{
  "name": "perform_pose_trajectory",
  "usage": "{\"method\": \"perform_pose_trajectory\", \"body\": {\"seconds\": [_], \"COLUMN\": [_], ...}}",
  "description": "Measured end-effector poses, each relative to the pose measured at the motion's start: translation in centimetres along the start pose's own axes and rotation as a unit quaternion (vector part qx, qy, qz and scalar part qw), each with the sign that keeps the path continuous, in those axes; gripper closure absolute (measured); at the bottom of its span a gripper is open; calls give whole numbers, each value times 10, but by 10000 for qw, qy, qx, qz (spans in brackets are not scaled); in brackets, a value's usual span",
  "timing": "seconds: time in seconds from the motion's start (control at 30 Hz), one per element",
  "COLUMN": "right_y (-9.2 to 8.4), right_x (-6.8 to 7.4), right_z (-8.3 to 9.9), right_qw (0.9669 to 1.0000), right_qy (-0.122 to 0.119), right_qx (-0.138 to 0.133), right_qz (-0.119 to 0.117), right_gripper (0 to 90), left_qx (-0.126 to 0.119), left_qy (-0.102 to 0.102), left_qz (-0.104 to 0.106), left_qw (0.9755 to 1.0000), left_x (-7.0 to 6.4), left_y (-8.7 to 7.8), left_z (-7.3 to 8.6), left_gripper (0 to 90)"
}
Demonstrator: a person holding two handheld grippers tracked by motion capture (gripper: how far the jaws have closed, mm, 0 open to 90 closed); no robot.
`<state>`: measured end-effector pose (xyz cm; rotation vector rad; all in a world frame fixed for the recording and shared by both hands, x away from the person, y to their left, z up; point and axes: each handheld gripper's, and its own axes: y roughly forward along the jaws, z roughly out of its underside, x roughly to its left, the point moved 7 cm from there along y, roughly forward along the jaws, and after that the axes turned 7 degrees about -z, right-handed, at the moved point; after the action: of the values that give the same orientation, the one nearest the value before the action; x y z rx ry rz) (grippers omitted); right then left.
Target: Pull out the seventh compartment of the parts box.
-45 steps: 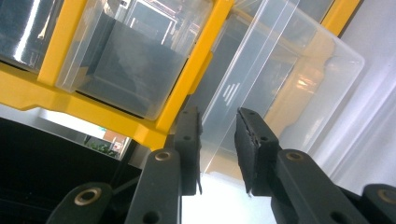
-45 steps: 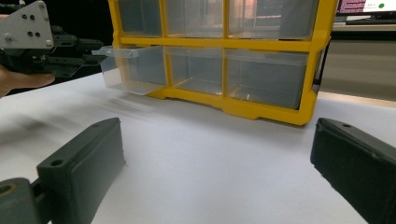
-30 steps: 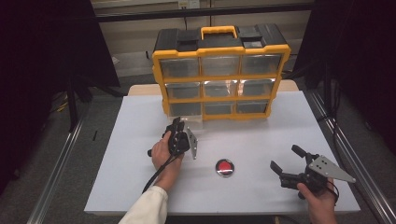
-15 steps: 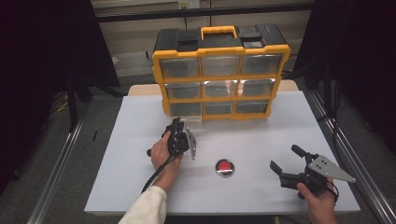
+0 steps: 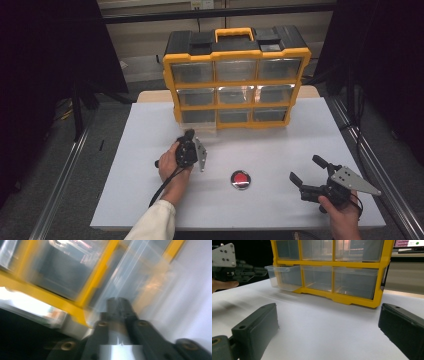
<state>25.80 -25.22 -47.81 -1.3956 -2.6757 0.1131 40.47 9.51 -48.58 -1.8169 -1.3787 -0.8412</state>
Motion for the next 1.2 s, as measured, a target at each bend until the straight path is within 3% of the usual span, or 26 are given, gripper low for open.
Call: {"method": "perform_pose_trajectory", "body": {"seconds": [0.07,0.1,0.2,0.27,0.33,0.4,0.53,0.57,0.7,0.77,0.9,0.97,1.07,1.13,1.2], "right_y": [0,0,2,3,3,4,3,3,3,4,3,3,3,3,4], "right_x": [0,0,0,1,3,3,1,1,1,2,1,1,1,1,2], "right_z": [0,0,0,-2,-1,-1,-1,0,0,0,0,0,0,0,0], "right_qw": [10000,10000,10000,10000,10000,10000,10000,10000,10000,10000,10000,10000,10000,10000,10000], "right_qy": [2,-6,-18,6,-32,-19,25,-13,13,-32,29,11,42,20,-12], "right_qx": [-3,1,16,6,28,29,8,28,22,30,27,19,12,27,43], "right_qz": [-8,6,2,20,-25,-31,11,-35,3,-48,1,-37,-17,-18,-54], "right_gripper": [20,20,21,21,21,20,20,20,21,21,20,20,20,20,20], "left_qx": [79,17,-230,-247,-277,-249,-228,-248,-322,-308,-216,-300,-366,-414,-385], "left_qy": [207,169,138,145,218,302,271,274,395,414,419,405,482,379,430], "left_qz": [-104,-88,-92,-44,-158,-114,-38,86,63,194,306,416,504,597,630], "left_qw": [9997,9998,9996,9996,9993,9992,9994,9993,9987,9985,9984,9979,9969,9966,9963], "left_x": [-1,-4,-5,-2,4,6,4,3,5,5,2,0,0,2,5], "left_y": [-4,-6,-9,-6,-3,-2,2,4,12,15,21,24,24,21,19], "left_z": [13,12,-2,-7,-9,-10,-15,-17,-29,-34,-33,-34,-35,-37,-38], "left_gripper": [900,868,843,803,714,687,611,613,609,614,623,641,681,786,837]}}
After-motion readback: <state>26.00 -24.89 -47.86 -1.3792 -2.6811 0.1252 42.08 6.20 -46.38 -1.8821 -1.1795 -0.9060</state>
